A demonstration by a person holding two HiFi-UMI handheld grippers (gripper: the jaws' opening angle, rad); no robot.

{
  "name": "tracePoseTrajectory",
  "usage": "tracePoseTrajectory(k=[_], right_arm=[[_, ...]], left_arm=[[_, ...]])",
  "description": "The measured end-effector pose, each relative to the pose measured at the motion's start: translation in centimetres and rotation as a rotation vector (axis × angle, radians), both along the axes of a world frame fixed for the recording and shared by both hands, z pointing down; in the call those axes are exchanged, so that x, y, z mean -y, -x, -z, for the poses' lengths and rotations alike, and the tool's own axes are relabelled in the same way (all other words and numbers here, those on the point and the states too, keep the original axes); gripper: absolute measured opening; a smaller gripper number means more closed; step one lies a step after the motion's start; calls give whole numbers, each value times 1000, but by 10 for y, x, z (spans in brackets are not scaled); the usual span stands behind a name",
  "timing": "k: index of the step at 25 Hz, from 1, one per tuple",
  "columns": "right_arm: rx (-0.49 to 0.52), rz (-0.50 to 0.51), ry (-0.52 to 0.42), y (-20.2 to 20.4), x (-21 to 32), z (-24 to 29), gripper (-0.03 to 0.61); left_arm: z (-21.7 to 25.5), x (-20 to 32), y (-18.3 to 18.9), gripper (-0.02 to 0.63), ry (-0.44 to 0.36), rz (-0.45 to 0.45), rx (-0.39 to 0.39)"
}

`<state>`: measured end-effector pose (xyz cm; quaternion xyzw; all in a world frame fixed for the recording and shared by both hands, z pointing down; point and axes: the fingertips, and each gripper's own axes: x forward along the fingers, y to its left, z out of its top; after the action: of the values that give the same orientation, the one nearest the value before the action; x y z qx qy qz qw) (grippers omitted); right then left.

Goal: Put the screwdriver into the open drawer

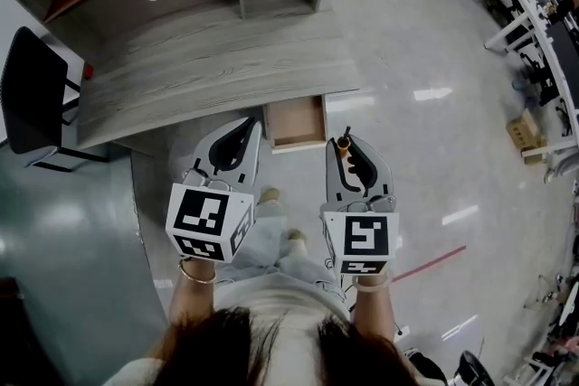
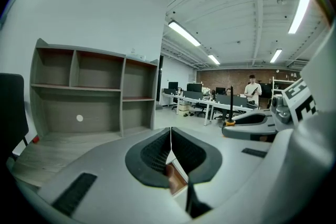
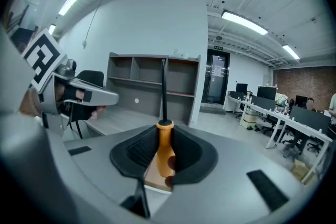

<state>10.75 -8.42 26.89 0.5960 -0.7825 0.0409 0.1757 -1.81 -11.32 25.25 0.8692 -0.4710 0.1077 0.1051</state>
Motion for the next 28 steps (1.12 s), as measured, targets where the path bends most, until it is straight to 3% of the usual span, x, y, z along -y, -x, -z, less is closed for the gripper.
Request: tracePoseTrajectory(k=[9, 28], right_arm=[[-88, 4, 75, 19, 38, -49, 89], [-235, 55, 208, 20, 110, -146, 89]], left_arm=[[-38, 38, 11, 20, 76, -14, -13], [-115, 113, -4, 20, 185, -94, -9]])
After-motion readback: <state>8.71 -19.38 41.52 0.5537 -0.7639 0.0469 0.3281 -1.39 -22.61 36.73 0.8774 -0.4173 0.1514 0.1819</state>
